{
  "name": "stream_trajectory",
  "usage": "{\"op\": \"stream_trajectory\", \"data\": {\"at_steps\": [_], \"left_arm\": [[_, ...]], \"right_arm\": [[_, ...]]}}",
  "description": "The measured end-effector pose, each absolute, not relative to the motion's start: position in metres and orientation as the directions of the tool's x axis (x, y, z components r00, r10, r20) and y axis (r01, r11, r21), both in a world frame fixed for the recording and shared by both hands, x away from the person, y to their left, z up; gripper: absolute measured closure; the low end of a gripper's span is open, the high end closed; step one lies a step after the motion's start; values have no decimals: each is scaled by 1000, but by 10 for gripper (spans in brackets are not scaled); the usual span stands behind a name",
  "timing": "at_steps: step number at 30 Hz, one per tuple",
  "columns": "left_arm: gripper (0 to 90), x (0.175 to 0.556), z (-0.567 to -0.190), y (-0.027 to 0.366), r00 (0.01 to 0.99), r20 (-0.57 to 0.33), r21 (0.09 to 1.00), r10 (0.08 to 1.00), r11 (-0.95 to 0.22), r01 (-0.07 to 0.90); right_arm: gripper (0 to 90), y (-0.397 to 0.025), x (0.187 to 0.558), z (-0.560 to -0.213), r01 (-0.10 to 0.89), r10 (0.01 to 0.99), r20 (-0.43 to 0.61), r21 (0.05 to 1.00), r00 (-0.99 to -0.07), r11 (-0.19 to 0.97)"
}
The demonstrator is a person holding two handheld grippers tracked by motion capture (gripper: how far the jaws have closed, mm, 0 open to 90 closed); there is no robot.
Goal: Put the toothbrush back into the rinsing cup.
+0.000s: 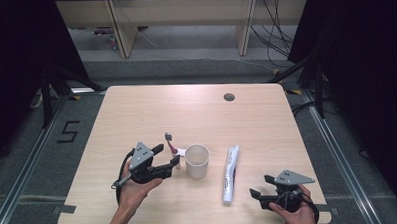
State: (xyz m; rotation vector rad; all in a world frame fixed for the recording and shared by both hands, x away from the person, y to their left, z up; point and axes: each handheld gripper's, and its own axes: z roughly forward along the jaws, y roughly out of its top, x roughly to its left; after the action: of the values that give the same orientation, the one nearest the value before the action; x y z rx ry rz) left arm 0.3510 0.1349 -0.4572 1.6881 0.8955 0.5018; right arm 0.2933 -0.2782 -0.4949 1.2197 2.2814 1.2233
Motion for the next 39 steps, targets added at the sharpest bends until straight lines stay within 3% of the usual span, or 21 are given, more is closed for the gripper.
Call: {"op": "stream_trajectory", "data": {"at_steps": [26, 39], "left_arm": [[163, 315, -464, 155, 649, -155, 907, 745, -152, 392], [155, 295, -477, 164, 659, -164, 884, 734, -187, 428]], "right_arm": [[241, -279, 293, -495, 553, 785, 139, 782, -604, 287], [241, -280, 293, -495, 552, 788, 145, 787, -599, 274]]}}
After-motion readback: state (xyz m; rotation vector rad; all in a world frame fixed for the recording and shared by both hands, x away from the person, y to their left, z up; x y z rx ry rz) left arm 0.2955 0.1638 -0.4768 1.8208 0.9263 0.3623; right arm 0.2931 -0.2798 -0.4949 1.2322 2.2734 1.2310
